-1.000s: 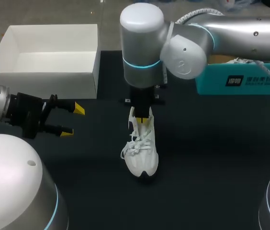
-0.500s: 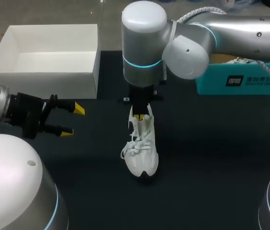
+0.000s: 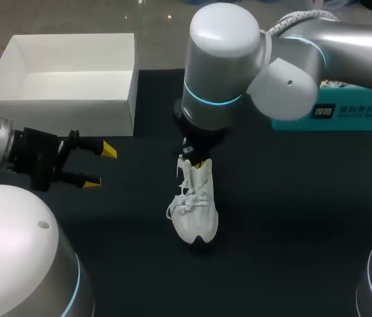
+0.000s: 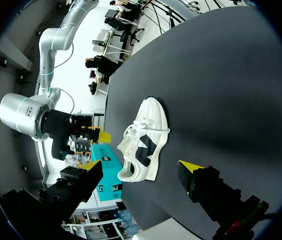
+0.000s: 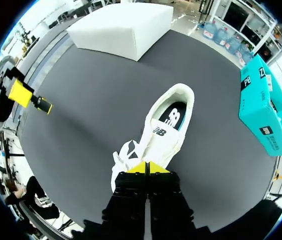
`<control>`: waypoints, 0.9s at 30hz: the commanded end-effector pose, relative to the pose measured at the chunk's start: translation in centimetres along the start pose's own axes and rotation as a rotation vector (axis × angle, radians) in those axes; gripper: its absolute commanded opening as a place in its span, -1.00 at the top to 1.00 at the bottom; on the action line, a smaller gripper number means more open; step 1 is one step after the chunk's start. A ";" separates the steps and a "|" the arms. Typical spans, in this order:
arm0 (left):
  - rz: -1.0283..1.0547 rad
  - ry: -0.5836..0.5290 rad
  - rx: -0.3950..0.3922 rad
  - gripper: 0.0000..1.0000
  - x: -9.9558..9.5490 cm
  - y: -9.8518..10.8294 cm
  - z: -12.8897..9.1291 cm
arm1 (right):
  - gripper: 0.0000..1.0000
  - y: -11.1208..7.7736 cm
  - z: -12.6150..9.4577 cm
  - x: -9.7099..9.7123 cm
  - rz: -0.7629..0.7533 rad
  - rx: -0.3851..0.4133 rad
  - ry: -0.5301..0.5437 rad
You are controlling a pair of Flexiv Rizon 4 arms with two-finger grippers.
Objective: Take the shoe out of the shoebox, open the shoe tongue, remove and reinsert the insole, then place the shoe into the shoebox
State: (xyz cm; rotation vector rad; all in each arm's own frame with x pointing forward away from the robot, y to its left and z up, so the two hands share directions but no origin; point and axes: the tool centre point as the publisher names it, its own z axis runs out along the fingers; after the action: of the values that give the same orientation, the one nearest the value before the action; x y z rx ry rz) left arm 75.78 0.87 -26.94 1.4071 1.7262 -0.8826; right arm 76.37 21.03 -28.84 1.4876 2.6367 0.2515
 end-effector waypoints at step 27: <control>0.000 0.005 -0.001 -1.00 -0.1 -0.1 0.0 | 1.00 6.3 -0.2 -2.2 -0.709 0.035 -0.066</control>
State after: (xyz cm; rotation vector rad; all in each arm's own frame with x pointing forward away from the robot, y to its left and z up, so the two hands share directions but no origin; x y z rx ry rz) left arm 75.78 0.87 -26.94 1.4071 1.7262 -0.8826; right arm 82.53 21.49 -27.29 0.4705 2.9030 0.1262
